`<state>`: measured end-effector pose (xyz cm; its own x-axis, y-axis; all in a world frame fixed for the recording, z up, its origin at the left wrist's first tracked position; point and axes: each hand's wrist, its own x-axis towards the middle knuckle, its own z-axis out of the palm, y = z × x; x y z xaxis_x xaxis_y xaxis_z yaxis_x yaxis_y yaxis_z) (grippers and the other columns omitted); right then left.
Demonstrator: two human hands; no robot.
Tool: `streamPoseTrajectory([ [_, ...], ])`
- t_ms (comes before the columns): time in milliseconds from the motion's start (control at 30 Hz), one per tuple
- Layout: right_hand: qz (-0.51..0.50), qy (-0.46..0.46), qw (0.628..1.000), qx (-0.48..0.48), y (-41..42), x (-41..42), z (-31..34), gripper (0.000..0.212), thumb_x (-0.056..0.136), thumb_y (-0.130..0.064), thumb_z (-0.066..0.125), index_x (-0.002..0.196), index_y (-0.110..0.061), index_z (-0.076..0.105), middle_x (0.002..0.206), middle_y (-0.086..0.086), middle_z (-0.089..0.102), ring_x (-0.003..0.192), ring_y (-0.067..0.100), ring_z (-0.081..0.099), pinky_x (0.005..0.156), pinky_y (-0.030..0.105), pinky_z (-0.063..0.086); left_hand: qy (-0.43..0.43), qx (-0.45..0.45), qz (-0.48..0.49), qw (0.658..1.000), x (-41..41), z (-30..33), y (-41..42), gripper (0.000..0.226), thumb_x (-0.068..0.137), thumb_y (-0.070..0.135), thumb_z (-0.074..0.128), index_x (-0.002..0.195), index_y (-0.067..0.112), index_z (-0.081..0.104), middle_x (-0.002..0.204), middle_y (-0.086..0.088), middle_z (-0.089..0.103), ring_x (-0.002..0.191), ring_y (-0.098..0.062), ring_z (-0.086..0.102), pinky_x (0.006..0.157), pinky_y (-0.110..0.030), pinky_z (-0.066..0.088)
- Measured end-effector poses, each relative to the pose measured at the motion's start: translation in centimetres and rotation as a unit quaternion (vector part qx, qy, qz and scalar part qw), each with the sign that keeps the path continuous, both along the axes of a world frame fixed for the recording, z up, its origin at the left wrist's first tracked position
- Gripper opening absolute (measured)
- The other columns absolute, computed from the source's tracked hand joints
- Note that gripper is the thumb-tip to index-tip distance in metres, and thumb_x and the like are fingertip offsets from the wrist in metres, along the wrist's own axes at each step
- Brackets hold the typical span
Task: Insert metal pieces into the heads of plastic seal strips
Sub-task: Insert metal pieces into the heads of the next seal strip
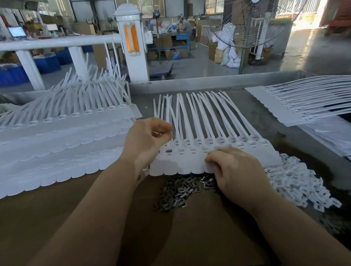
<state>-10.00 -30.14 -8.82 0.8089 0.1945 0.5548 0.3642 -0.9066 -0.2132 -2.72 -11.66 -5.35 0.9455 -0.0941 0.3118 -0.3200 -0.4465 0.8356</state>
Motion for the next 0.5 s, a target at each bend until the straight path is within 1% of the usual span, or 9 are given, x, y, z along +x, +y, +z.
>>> streamPoseTrajectory([
  [67,0.0,-0.001,1.0,0.001,-0.1,0.1,-0.1,0.011,0.078,0.001,0.062,0.079,-0.007,0.068,0.076,0.005,0.067,0.071,0.025,0.06,0.062,0.035,0.05,-0.002,0.008,-0.027,1.0,-0.6,0.1,-0.4,0.014,0.081,0.014,0.072,0.079,0.027,0.069,0.078,0.011,0.069,0.073,-0.003,0.061,0.069,-0.015,0.046],
  [133,-0.002,-0.001,1.0,0.004,-0.1,0.1,-0.2,0.01,0.08,-0.001,0.061,0.08,-0.008,0.068,0.077,0.005,0.067,0.072,0.025,0.06,0.063,0.034,0.049,-0.011,0.071,-0.065,0.995,-1.2,0.0,-0.8,0.013,0.081,0.018,0.072,0.077,0.03,0.07,0.076,0.017,0.067,0.07,0.004,0.058,0.066,-0.008,0.044],
  [233,-0.005,-0.007,1.0,0.009,-0.1,0.1,-0.2,0.009,0.081,-0.003,0.061,0.081,-0.008,0.068,0.077,0.005,0.067,0.072,0.025,0.06,0.063,0.033,0.048,-0.016,0.161,-0.12,0.98,-2.3,-0.4,-1.1,0.016,0.081,0.022,0.071,0.075,0.036,0.067,0.077,0.024,0.062,0.073,0.01,0.053,0.066,-0.004,0.04],
  [333,-0.003,-0.015,1.0,0.013,-0.1,0.1,-0.3,0.012,0.081,-0.006,0.057,0.08,-0.009,0.068,0.075,0.004,0.067,0.07,0.024,0.061,0.062,0.03,0.046,-0.028,0.2,-0.163,0.966,-3.1,-0.8,-1.2,0.02,0.08,0.022,0.072,0.072,0.039,0.065,0.078,0.021,0.06,0.076,0.006,0.052,0.065,-0.006,0.038],
  [400,-0.005,-0.012,1.0,0.014,-0.1,0.1,-0.2,0.015,0.078,-0.006,0.053,0.079,-0.01,0.068,0.074,0.003,0.067,0.07,0.023,0.061,0.062,0.028,0.045,-0.042,0.221,-0.185,0.957,-3.4,-1.1,-1.4,0.014,0.08,0.022,0.072,0.075,0.036,0.069,0.082,0.016,0.059,0.079,0.001,0.052,0.067,-0.007,0.038],
  [500,-0.005,-0.006,1.0,0.016,-0.2,0.2,-0.3,0.016,0.076,0.002,0.058,0.078,-0.01,0.068,0.075,0.003,0.067,0.072,0.024,0.061,0.063,0.032,0.048,-0.038,0.236,-0.198,0.951,-3.6,-1.5,-1.7,0.01,0.081,0.021,0.071,0.084,0.03,0.074,0.089,0.013,0.059,0.081,-0.003,0.053,0.07,-0.011,0.041],
])
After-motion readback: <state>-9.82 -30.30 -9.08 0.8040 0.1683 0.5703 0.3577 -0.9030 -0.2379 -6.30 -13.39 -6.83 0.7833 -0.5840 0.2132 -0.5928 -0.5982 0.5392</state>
